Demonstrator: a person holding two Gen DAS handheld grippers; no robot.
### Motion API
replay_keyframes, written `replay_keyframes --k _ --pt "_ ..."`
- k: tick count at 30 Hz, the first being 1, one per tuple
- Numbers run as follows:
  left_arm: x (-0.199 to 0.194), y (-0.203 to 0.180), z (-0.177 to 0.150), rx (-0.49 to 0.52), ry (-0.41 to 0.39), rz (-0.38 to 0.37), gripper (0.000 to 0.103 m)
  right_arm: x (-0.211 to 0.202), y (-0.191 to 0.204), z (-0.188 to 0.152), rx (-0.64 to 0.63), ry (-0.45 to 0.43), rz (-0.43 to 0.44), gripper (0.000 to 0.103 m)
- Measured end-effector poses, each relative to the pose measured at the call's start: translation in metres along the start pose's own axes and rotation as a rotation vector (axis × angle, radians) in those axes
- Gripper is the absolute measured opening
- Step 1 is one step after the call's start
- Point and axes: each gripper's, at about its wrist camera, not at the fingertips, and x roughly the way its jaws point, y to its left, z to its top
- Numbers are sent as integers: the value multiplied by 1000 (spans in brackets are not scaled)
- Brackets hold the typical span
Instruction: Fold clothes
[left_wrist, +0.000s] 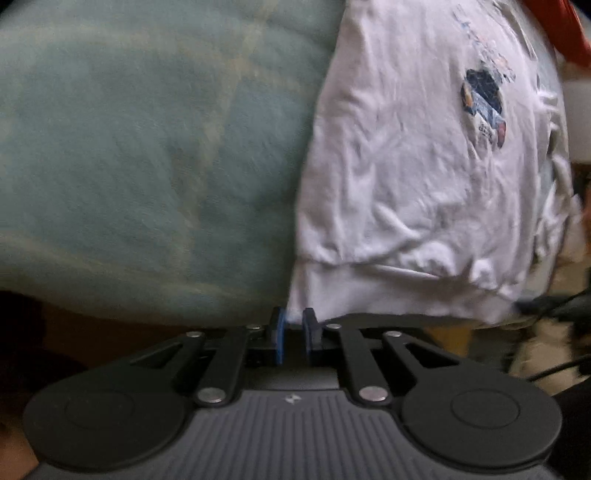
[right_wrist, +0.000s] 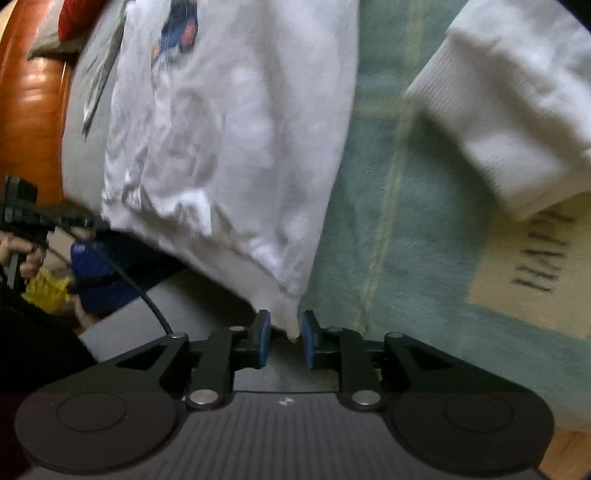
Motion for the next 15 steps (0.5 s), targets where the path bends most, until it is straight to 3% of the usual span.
replay_keyframes --k 4,9,10,12,15 --pt "-27 -5 31 75 -162 5 14 -33 12 20 -2 -185 -10 40" --pt "-43 -14 101 105 -373 -44 27 -52 29 62 -37 -401 -30 55" --pt "-44 -12 118 87 -415 -75 28 -52 29 71 -36 -432 -29 57" --pt "-38 -13 146 41 -496 -119 41 -52 23 88 -3 -491 -14 59" --pt "-30 10 176 -116 -571 -213 43 -54 11 107 66 -554 18 59"
